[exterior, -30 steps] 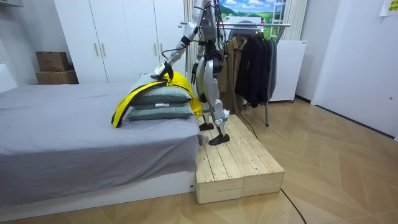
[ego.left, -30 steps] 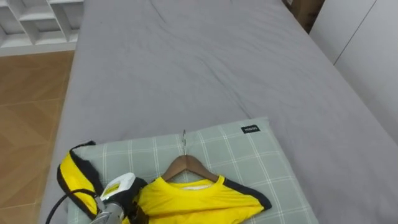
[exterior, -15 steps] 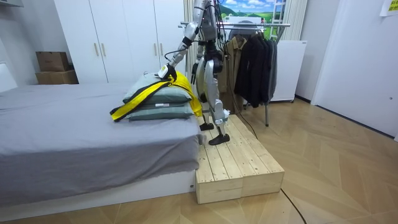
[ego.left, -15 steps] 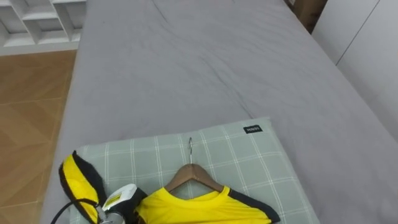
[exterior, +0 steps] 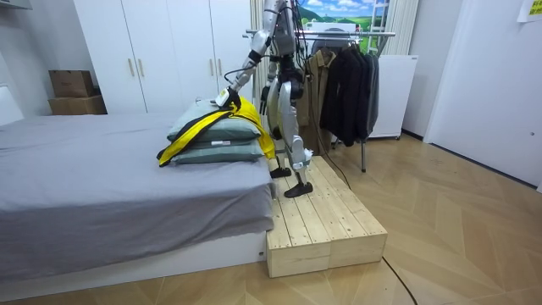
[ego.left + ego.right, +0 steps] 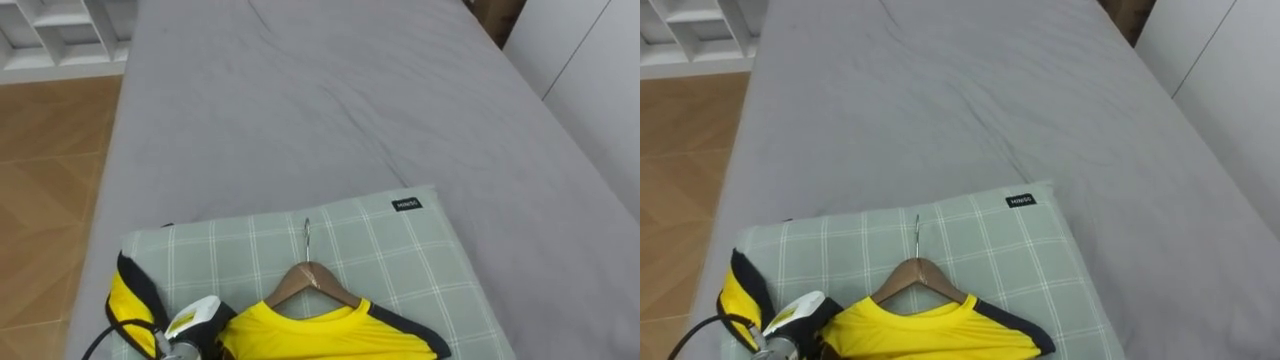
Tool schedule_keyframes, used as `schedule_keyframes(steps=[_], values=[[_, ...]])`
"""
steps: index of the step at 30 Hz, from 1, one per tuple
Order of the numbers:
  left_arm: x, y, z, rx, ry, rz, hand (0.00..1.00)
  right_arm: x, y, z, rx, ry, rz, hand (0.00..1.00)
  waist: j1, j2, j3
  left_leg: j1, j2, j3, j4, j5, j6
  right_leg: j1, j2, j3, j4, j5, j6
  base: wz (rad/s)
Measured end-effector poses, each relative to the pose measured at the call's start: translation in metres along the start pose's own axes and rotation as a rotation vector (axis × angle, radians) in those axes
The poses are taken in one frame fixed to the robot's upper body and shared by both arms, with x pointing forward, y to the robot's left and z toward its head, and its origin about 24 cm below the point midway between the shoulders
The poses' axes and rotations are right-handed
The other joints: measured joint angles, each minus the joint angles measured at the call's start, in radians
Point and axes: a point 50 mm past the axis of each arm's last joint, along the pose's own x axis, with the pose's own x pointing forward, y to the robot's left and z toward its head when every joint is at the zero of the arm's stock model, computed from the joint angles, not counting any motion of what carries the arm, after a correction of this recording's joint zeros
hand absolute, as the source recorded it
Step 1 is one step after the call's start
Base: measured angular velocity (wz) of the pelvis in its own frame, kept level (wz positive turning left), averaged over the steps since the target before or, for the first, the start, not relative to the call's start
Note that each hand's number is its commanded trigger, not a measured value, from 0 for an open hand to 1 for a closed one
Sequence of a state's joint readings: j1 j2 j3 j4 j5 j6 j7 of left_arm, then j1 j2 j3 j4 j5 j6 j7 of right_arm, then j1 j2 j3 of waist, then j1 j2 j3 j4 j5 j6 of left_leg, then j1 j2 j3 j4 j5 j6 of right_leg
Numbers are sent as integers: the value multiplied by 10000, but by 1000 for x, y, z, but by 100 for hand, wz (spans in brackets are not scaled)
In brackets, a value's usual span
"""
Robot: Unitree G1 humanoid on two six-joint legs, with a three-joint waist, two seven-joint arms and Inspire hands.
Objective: Hang clothes
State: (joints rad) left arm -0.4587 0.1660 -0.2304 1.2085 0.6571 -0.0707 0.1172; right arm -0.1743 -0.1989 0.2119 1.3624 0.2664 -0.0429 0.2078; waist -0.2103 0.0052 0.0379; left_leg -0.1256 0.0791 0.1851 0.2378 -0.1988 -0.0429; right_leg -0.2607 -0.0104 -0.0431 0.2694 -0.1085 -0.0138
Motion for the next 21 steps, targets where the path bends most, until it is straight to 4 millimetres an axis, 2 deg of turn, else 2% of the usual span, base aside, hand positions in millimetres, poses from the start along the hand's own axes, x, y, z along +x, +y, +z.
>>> schedule_keyframes(steps=[3, 8, 13, 17, 21], values=[[0, 0, 0, 3, -3, 9, 100, 0, -2, -1, 0, 20, -78, 0, 5, 94, -68, -13, 12, -72, -2, 0, 0, 72, -3, -112, -124, 44, -11, 9], [0, 2, 0, 16, -14, 87, 100, -1, -3, -5, 74, 103, -196, 0, 86, 182, -126, 109, 14, -152, -15, 0, 0, 253, 0, -179, -188, 49, -10, 4], [-5, -4, -6, -279, -49, 256, 100, -5, -8, -21, 667, 357, -402, 0, 266, 261, -204, 557, 12, -233, -219, 2, 0, 700, 20, -235, -339, 27, 8, 3], [-10, -3, -10, -533, -206, 726, 100, -6, -9, -29, 1108, 406, -420, 0, 279, 264, -217, 673, -5, -254, -242, 2, 0, 840, 0, -261, -333, -26, 31, 6], [-13, 6, -7, -891, -522, 1476, 100, -8, -9, -34, 1218, 488, -486, 0, 347, 253, -268, 716, -19, -329, -254, 2, 0, 884, -5, -275, -314, -44, 40, 3]])
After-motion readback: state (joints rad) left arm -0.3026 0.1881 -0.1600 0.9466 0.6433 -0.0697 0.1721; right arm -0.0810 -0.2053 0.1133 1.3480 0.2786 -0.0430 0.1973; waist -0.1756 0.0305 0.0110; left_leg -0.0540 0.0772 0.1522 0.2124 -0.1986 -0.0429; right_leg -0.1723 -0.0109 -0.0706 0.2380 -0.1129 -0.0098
